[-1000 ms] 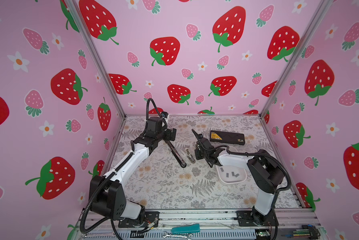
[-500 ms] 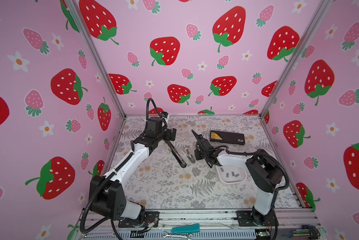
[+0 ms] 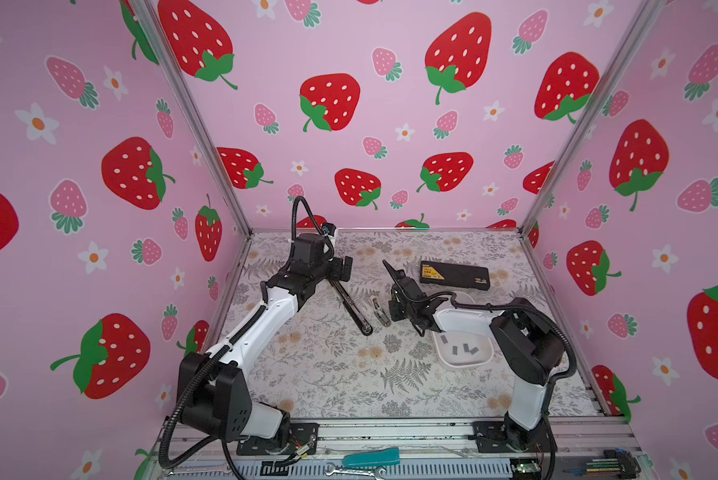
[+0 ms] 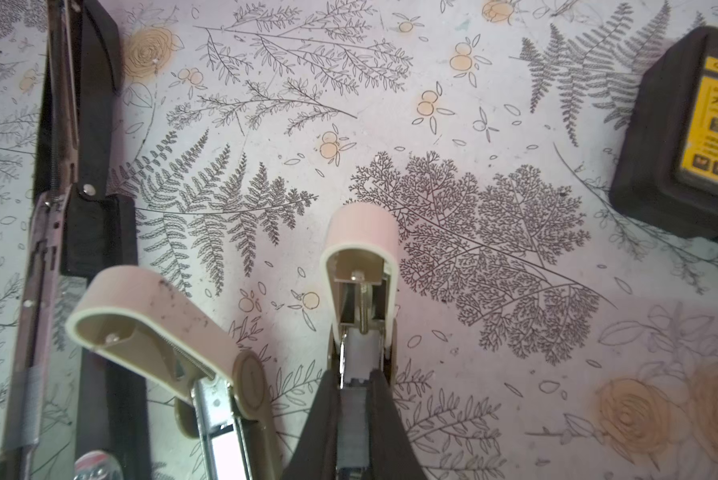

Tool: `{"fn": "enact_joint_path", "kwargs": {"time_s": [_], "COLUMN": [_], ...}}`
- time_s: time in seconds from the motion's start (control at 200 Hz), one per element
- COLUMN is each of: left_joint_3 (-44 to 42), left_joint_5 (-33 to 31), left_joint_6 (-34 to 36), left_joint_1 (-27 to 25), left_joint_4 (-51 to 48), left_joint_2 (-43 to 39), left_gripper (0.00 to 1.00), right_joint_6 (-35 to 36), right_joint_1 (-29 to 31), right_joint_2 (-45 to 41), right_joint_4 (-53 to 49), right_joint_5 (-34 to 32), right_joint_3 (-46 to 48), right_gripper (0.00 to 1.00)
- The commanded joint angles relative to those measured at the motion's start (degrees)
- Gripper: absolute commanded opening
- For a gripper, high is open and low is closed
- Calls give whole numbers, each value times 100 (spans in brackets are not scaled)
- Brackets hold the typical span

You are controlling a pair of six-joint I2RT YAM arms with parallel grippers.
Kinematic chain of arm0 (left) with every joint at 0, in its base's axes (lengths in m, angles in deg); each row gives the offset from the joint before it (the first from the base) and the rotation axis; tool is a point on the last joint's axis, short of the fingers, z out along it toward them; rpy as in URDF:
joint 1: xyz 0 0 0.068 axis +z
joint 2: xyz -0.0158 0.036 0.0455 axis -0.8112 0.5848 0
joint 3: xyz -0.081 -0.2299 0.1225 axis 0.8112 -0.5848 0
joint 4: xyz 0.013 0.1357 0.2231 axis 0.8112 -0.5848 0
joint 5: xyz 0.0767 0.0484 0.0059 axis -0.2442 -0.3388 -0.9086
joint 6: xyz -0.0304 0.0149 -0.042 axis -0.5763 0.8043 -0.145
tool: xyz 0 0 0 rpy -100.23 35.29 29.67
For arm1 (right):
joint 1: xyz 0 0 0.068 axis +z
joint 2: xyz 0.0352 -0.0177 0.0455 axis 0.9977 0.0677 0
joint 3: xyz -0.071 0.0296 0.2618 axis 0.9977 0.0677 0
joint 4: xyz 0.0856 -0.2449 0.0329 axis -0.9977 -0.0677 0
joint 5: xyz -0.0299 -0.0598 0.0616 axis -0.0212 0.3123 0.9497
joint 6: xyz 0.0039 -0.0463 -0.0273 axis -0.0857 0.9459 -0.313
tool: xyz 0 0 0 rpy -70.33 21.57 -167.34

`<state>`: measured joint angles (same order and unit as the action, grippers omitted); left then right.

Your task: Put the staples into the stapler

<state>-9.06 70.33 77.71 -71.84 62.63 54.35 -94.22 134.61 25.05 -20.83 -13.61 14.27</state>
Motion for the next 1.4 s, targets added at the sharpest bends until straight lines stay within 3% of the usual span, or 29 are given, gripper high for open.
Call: {"fn": "enact_joint_path", "kwargs": {"time_s": [0.0,0.64,0.81,1.14,1.306,1.396], "left_joint_3": [-3,-17,-27,-69,-202,-440], "left_joint_5": [-12,4,6,-152,-207,-201], "left_joint_6": [-11,-21,-30,-19,-727,-1684], "left_joint_1": [5,7,5,-171,-98,119], "left_joint_4": [105,112,125,112,255,170], "left_joint_2": [-158,-184,-204,-251,-246,-368], "left_gripper": [99,99,99,99,99,99], "right_joint_6": [-120,-226,-230,-108,212,491], "right_joint_1": [19,174,199,203,427,720], "right_joint_2": [65,-63,-201,-614,-1120,-1404], "right_joint_4": [10,40,53,-2,291,582], "right_joint_5": [-71,-235,-273,-448,-463,-605], "right_joint_3": [94,421,451,475,644,773], "right_gripper": [4,4,23,32,37,41]}}
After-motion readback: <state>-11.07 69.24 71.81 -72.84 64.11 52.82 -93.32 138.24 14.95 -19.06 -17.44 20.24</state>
